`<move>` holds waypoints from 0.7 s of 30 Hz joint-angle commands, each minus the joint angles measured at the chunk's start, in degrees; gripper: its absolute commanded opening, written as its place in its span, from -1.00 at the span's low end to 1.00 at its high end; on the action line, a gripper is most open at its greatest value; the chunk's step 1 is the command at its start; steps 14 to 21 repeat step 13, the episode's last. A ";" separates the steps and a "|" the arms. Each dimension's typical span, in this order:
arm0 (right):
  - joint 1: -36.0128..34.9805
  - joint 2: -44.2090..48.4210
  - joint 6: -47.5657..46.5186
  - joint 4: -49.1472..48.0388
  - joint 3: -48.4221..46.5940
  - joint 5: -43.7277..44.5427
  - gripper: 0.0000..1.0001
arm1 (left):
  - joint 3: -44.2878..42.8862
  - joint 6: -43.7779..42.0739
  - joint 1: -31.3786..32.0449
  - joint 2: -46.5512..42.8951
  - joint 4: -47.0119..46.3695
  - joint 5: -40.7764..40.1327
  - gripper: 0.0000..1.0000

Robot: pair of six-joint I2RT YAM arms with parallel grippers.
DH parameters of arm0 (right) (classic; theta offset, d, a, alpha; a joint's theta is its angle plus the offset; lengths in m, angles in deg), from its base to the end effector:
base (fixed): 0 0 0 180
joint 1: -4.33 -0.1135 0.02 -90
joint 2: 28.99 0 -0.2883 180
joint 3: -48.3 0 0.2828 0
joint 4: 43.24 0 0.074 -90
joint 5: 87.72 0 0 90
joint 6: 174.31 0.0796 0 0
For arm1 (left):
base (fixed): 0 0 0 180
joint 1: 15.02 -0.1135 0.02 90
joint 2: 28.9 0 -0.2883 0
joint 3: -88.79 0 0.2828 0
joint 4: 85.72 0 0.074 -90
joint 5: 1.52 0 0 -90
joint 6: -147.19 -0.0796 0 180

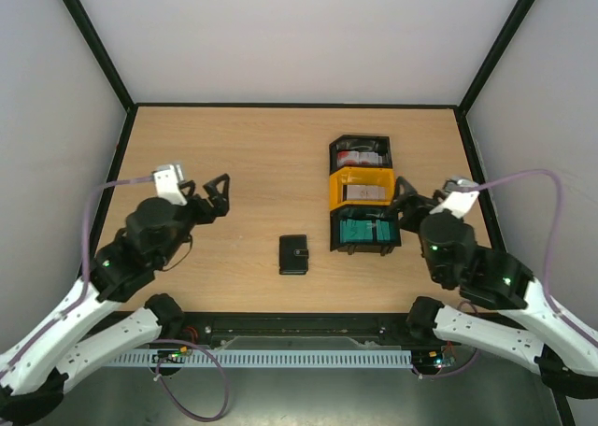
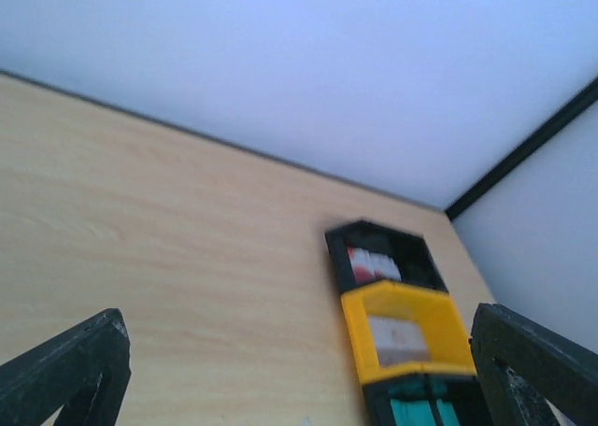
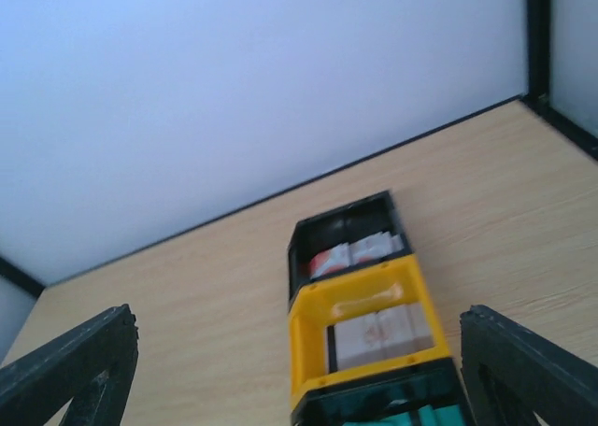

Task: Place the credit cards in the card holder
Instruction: Reset both arms

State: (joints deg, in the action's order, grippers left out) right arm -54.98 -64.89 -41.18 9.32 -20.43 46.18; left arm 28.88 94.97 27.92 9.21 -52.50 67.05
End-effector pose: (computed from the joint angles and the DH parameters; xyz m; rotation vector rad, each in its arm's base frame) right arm 0.1229 0.0989 0.3915 0.2491 1.8317 0.5267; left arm 0.1669 -0.1156 0.3671 -0.1959 1.7976 -0.6892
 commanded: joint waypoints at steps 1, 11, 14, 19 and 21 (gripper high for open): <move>0.08 3.01 4.97 12.48 -3.82 10.11 0.85 | -3.77 -4.48 -0.22 -4.76 5.74 -10.82 0.99; 0.08 9.35 8.66 18.38 -7.73 14.17 0.88 | -6.50 -5.57 -0.22 -12.85 11.97 -18.92 1.00; 0.09 9.84 9.04 18.39 -7.21 14.03 0.87 | -6.56 -5.13 -0.22 -13.34 12.61 -19.77 1.00; 0.09 9.84 9.04 18.39 -7.21 14.03 0.87 | -6.56 -5.13 -0.22 -13.34 12.61 -19.77 1.00; 0.09 9.84 9.04 18.39 -7.21 14.03 0.87 | -6.56 -5.13 -0.22 -13.34 12.61 -19.77 1.00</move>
